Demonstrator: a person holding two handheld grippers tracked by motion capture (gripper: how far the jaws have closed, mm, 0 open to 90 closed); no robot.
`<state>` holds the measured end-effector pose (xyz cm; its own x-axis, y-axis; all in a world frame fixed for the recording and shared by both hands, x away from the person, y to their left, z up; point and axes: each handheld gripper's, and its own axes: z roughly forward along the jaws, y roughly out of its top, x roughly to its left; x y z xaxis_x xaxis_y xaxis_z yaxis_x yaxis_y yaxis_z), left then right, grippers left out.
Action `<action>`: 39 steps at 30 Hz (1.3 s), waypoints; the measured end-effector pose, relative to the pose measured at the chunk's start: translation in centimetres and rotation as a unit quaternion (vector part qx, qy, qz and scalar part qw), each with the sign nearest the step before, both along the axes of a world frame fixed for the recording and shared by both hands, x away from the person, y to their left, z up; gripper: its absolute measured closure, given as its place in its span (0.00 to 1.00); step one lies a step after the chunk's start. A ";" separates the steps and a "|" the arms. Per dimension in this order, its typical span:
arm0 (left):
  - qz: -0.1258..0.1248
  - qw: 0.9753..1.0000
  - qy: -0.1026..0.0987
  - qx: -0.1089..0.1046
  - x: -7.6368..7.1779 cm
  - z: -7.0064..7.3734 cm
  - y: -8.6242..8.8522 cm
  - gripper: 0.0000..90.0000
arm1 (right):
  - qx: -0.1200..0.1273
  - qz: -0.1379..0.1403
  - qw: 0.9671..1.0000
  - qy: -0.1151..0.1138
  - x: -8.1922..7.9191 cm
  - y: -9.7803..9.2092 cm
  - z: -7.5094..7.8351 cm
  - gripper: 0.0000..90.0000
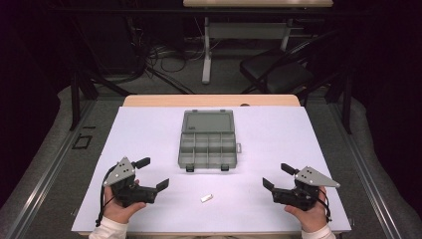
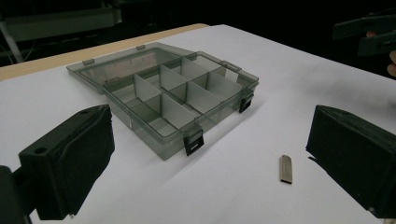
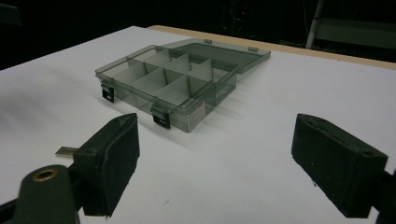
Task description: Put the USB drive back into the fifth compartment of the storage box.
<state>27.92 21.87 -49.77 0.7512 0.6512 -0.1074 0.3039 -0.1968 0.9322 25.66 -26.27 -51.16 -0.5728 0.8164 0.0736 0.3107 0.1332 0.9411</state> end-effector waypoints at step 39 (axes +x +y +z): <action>-0.018 0.993 0.102 0.056 0.2 0.0 -1.1 0.01 | 0.006 -0.003 1.000 0.022 1.2 -0.3 -0.6 0.17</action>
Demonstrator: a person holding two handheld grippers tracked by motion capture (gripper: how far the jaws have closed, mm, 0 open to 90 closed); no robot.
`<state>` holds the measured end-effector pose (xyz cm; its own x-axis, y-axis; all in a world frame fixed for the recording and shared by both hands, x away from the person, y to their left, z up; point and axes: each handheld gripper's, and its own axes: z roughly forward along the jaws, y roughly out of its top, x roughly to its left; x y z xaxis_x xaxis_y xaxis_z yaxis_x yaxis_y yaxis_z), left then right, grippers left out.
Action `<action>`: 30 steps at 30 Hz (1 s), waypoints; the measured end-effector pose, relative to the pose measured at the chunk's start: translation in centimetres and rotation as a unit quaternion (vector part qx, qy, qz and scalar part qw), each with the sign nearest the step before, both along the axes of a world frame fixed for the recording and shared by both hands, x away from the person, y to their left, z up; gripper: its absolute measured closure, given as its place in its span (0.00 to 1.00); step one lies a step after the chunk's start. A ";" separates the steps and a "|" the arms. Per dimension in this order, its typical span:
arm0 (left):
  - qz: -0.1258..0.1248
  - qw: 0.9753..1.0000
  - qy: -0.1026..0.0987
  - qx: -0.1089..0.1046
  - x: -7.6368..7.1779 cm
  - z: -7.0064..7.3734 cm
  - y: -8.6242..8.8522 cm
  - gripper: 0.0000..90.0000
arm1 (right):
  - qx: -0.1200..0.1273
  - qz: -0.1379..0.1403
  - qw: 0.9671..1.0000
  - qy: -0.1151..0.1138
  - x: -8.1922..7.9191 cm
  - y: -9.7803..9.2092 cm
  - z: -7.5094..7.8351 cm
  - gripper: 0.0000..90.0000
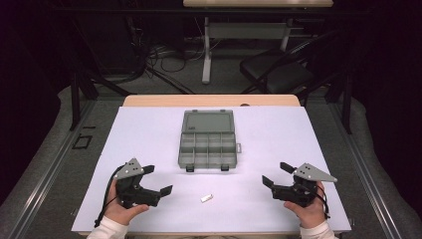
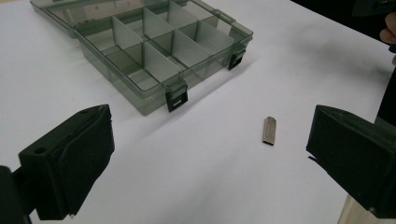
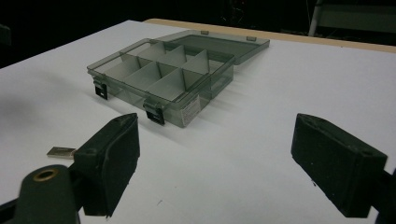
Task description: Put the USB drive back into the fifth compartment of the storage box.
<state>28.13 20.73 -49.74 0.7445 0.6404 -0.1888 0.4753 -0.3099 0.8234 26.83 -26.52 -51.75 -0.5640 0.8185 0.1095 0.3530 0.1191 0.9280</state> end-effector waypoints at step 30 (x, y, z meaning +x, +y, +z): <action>-0.017 0.994 0.072 0.084 1.5 3.3 -1.5 0.01 | -0.031 0.015 0.999 0.007 -0.1 0.8 -0.4 0.17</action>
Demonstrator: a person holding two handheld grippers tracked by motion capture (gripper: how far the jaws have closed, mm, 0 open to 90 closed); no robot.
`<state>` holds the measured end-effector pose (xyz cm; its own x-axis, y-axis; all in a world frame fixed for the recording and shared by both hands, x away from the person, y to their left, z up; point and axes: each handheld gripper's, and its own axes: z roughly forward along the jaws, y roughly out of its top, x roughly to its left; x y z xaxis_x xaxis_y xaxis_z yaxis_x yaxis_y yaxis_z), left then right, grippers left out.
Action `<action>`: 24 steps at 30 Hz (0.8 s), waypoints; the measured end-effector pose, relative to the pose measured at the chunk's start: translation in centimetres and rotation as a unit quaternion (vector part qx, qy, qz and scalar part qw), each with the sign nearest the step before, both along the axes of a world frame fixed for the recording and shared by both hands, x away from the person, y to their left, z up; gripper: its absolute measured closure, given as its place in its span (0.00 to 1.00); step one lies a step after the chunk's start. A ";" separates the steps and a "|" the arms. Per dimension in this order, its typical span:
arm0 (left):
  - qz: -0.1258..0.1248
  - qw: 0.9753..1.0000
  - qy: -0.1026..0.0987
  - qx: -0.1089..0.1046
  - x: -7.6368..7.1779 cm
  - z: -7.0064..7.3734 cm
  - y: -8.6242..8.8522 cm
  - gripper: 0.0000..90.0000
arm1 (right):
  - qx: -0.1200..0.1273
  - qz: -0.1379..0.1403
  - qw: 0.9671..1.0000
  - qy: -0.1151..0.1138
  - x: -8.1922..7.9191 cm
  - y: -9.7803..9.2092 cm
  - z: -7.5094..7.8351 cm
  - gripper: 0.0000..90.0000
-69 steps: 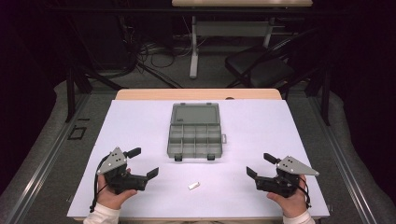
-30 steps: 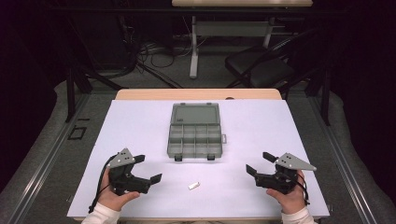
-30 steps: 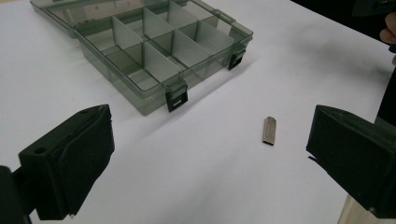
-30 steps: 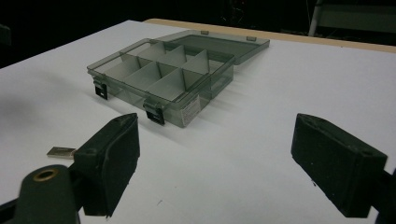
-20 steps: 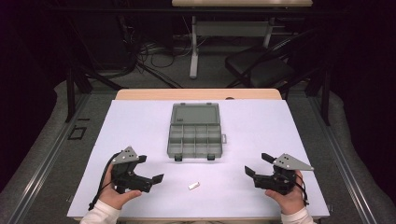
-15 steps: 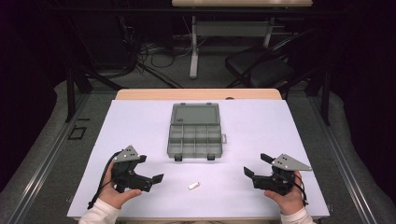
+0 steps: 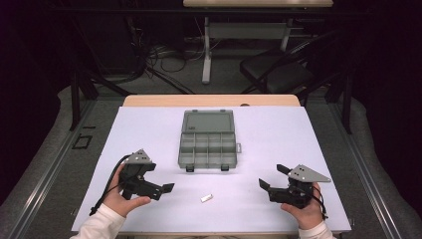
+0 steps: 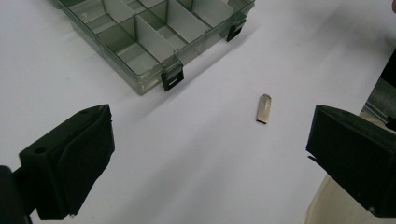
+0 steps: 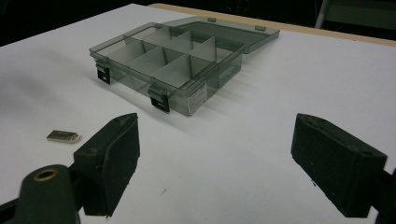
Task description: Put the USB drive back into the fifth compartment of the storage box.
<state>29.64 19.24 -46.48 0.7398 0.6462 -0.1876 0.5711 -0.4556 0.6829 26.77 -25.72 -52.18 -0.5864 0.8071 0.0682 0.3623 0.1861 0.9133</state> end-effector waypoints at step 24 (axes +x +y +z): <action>-0.022 0.998 0.032 0.055 0.8 1.3 -1.8 0.03 | -0.012 0.006 1.000 0.007 0.0 0.4 -0.2 0.17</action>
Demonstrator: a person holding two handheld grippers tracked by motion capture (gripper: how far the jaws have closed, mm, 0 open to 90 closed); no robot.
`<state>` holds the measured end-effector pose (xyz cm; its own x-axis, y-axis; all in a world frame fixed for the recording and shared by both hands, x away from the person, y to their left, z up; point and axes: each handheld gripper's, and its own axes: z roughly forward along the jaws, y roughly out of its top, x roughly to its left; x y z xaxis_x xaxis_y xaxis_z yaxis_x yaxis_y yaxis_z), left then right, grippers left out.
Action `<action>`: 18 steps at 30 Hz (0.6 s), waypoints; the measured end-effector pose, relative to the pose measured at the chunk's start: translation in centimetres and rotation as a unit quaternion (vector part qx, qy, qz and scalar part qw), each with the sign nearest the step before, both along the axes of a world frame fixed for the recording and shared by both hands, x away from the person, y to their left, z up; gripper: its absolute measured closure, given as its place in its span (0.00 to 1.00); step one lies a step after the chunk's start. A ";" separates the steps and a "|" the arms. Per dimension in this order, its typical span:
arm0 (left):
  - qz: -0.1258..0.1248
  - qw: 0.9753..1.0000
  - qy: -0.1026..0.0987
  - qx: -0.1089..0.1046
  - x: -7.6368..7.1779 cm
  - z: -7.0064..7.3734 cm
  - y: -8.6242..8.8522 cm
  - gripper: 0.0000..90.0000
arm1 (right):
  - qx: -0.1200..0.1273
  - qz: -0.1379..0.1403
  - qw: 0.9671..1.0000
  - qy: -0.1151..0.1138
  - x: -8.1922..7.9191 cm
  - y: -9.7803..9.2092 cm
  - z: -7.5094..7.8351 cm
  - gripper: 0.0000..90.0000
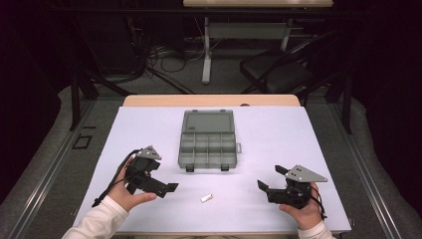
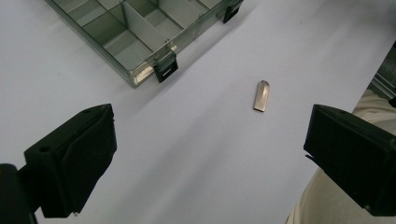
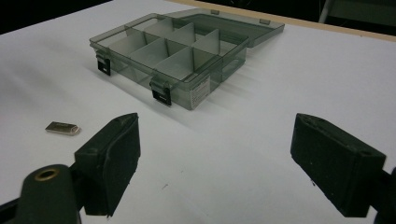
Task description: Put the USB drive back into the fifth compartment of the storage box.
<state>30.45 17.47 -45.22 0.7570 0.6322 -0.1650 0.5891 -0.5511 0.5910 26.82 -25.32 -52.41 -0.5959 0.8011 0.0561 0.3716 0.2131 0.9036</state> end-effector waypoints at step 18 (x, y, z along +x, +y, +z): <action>-0.020 1.000 0.007 0.020 0.3 -0.2 -1.9 0.06 | -0.008 0.005 1.000 0.002 -0.1 0.5 -0.2 0.18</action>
<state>30.73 15.59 -45.42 0.7799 0.6074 -0.1512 0.5737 -0.5970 0.5608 26.76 -24.85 -52.66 -0.6036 0.7961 0.0446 0.3722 0.2318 0.8987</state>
